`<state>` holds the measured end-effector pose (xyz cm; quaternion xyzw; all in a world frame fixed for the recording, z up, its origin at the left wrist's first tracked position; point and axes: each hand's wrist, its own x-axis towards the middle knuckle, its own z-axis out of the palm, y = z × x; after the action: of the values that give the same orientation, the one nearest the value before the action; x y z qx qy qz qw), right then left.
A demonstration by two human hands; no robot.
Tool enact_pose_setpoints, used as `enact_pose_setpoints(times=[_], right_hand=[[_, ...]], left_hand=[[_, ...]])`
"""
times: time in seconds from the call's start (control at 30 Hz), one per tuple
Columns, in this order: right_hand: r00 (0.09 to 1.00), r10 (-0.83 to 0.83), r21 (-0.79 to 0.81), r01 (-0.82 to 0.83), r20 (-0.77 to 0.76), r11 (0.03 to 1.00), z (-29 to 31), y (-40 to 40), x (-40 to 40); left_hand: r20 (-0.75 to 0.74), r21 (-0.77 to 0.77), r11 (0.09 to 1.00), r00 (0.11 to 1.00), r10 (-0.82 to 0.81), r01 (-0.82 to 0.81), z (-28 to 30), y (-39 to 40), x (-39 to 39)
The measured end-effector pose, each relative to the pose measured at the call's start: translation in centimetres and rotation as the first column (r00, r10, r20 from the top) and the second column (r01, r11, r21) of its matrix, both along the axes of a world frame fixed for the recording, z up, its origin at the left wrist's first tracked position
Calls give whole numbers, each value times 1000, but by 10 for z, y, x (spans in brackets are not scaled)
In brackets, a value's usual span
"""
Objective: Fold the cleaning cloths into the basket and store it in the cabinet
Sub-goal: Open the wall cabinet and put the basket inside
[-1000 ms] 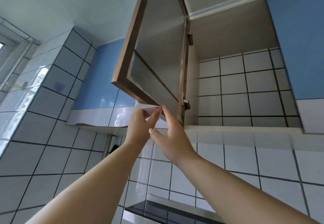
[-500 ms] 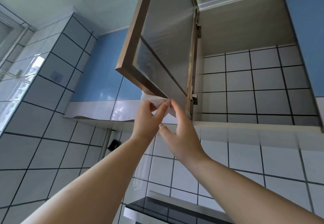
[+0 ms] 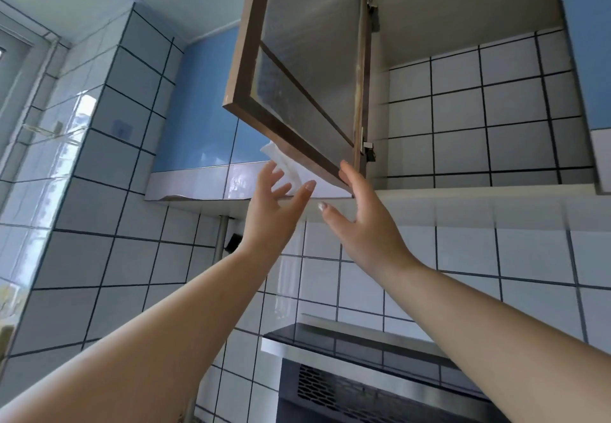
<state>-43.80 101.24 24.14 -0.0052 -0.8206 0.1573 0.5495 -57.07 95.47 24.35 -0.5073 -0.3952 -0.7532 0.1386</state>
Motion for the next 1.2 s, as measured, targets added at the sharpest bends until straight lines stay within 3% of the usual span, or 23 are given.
enact_pose_setpoints(times=[0.27,0.63,1.03,1.2], right_hand=[[995,95,-128,-91,19,988,-43,-2,39],[950,261,-439,-163,172,883,-167,-19,93],[783,527,-724,-148,331,674,-336,-88,103],[677,623,-778,-120,391,617,-390,-137,111]], left_hand=[[67,-112,975,977,200,-192,-54,-43,35],[228,-399,898,929,292,-184,-188,-98,124],[407,-645,754,779,478,-126,-354,-177,172],[504,-675,732,664,553,-97,-414,-239,196]])
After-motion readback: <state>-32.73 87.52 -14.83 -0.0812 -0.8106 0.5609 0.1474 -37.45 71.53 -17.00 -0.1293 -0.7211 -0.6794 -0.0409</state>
